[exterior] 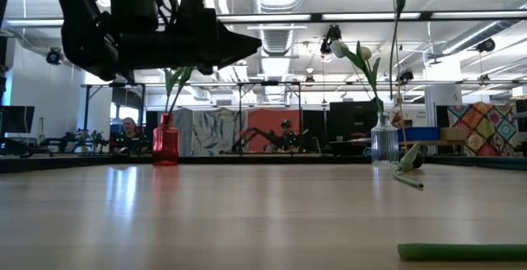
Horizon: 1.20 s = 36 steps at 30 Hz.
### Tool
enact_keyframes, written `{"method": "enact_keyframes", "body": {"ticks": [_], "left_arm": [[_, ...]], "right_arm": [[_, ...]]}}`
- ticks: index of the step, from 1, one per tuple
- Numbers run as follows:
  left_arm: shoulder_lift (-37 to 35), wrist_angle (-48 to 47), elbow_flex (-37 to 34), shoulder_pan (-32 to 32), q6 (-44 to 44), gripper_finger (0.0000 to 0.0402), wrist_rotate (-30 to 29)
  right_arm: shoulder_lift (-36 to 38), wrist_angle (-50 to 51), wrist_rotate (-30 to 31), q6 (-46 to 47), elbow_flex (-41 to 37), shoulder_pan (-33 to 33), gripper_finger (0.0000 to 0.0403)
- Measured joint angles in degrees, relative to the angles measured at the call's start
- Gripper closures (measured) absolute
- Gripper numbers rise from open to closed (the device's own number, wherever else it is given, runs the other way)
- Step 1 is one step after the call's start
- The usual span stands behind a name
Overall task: Sort flowers into vase by color
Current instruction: Put the light pink flower into the transparent vase
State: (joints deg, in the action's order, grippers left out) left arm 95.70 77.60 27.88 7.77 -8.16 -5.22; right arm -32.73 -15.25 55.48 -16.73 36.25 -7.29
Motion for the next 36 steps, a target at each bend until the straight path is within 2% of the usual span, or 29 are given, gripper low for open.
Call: {"method": "enact_keyframes", "body": {"ticks": [4, 11, 18, 36], "left_arm": [[0.0, 0.91, -0.33, 0.0, -0.36, 0.0214, -0.37], [0.0, 1.49, -0.3, 0.0, -0.56, 0.0214, -0.39], [-0.01, 1.55, -0.3, 0.0, -0.61, 0.0214, -0.39], [-0.04, 1.71, -0.3, 0.0, 0.33, 0.0214, -0.39]], "right_arm": [[-0.09, 0.11, -1.15, 0.78, 0.0, -4.77, 0.039], [-0.7, 0.17, -8.83, 6.96, 0.0, -13.48, 0.039], [-4.51, 1.63, -13.84, 12.82, 0.0, -19.54, 0.039], [-9.95, 2.49, -14.93, 14.66, -0.07, -23.39, 0.0381]]}}
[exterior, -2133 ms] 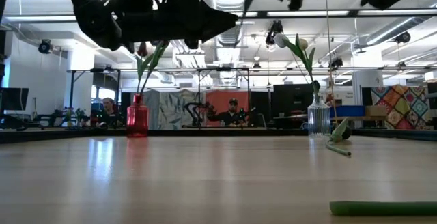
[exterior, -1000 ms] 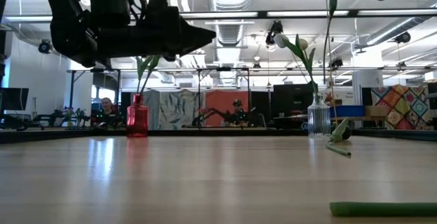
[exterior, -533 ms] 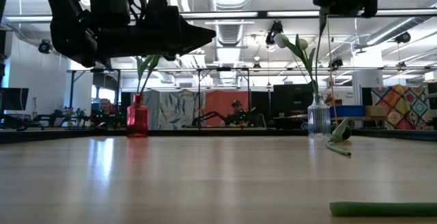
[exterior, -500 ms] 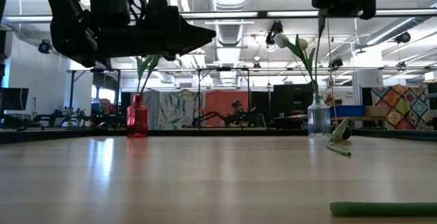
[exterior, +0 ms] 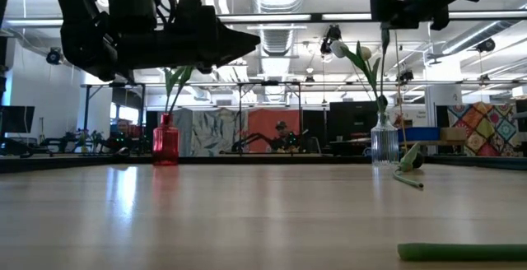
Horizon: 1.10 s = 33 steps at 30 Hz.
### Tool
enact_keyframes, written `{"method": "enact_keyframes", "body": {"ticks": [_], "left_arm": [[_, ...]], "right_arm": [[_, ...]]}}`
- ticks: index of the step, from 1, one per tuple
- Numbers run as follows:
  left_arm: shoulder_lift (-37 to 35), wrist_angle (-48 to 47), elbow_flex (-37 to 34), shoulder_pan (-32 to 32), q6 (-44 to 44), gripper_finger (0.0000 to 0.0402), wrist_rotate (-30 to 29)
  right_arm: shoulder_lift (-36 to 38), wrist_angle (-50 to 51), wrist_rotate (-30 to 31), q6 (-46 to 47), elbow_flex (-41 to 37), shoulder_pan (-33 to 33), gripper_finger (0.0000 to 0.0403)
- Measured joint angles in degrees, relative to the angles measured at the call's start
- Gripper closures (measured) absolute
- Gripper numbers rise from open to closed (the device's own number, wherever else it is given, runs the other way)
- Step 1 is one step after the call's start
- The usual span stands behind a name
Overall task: Sort flowers into vase by color
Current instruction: Put the light pink flower into the transparent vase
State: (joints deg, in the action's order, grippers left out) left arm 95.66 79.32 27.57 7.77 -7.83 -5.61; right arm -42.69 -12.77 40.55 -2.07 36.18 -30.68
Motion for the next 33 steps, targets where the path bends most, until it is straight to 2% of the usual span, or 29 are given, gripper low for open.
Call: {"method": "enact_keyframes", "body": {"ticks": [8, 14, 26, 33], "left_arm": [[0.0, -1.48, 0.0, 0.0, 0.82, 0.0214, 0.02], [0.0, -2.78, 0.42, 0.0, 0.82, 0.0214, 0.04], [0.0, -3.73, 0.87, 0.0, 1.02, 0.0214, 0.11], [0.0, -3.73, 0.87, 0.15, 0.85, 0.0214, 0.13]], "right_arm": [[-3.51, 0.98, 0.29, -2.76, 0.0, -1.63, 0.0326], [-4.56, 2.67, 4.16, -4.82, 1.03, -1.63, 0.0288], [-4.62, 21.03, 4.57, -1.55, 9.95, -1.61, 0.0195], [-4.58, 27.84, 4.43, -2.36, 15.32, -1.61, 0.0176]]}}
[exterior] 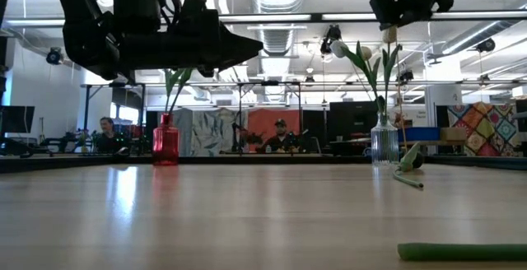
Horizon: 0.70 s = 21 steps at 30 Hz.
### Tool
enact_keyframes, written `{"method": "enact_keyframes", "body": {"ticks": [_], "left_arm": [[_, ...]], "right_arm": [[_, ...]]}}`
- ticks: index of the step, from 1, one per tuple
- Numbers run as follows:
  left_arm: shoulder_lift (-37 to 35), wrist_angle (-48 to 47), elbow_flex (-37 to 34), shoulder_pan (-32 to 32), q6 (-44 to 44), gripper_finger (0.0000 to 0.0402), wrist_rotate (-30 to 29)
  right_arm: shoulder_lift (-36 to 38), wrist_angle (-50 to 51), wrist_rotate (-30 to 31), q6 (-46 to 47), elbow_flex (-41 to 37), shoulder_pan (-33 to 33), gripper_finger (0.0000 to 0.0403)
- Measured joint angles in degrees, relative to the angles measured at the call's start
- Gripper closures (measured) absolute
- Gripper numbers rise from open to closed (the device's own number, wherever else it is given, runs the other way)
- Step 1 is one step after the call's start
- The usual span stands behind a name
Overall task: Sort flowers into vase by color
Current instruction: Put the light pink flower into the transparent vase
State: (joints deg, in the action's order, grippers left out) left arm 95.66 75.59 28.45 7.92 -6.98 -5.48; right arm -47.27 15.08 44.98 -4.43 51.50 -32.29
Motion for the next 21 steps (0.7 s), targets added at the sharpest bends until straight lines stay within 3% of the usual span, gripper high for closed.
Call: {"method": "enact_keyframes", "body": {"ticks": [7, 15, 21], "left_arm": [[0.0, -0.02, -0.04, 0.0, -0.01, 0.0214, 0.01], [0.0, -0.13, -0.07, 0.04, -0.01, 0.0214, 0.02], [0.0, -0.24, -0.07, 0.07, 0.17, 0.0214, 0.04]], "right_arm": [[0.34, 6.19, -0.41, -0.04, 5.48, 0.87, 0.0215], [1.5, 6.92, -0.42, -0.57, 6.64, 1.99, 0.0372], [0.37, 6.77, 0.01, 1.47, 5.38, 1.9, 0.0393]]}}
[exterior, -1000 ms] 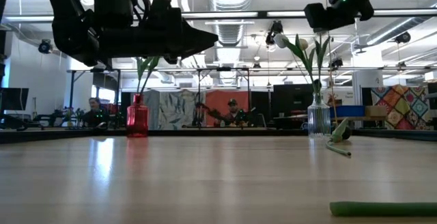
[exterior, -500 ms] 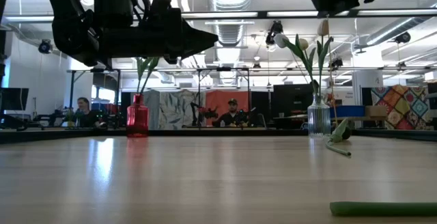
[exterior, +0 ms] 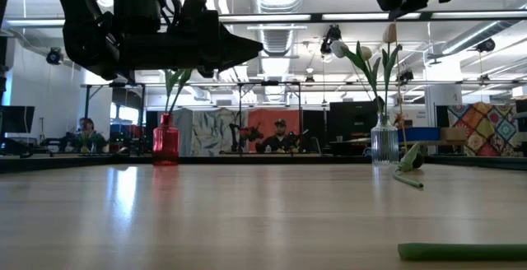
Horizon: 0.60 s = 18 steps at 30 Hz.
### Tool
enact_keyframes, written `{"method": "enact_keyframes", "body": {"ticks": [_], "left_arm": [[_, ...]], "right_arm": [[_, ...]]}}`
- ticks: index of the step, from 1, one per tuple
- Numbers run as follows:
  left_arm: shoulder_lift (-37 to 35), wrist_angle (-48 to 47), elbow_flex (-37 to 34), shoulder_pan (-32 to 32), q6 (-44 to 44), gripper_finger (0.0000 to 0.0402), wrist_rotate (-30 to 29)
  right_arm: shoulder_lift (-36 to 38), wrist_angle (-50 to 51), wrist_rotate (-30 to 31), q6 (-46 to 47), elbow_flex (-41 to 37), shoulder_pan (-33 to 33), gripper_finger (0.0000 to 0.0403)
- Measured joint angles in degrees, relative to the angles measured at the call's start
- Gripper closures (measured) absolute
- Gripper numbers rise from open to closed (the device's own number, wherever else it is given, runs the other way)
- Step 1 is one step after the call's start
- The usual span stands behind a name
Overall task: Sort flowers into vase by color
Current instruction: Put the light pink flower into the transparent vase
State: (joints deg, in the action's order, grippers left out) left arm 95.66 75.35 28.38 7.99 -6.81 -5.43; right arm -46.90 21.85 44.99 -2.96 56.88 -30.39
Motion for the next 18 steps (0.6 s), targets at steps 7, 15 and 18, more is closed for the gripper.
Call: {"method": "enact_keyframes", "body": {"ticks": [7, 15, 18], "left_arm": [[0.0, -0.13, -0.02, 0.0, 0.26, 0.0214, 0.04], [0.0, -1.42, -0.02, 0.0, 0.38, 0.0214, 0.07], [0.0, -1.42, -0.02, 0.0, 1.05, 0.0214, 0.07]], "right_arm": [[-1.22, 0.82, -0.02, 3.33, -0.33, 0.0, 0.0394], [-1.55, 4.1, -1.55, 6.43, -0.44, 0.0, 0.0394], [-1.3, 3.74, -1.87, 5.59, -0.44, 0.0, 0.0394]]}}
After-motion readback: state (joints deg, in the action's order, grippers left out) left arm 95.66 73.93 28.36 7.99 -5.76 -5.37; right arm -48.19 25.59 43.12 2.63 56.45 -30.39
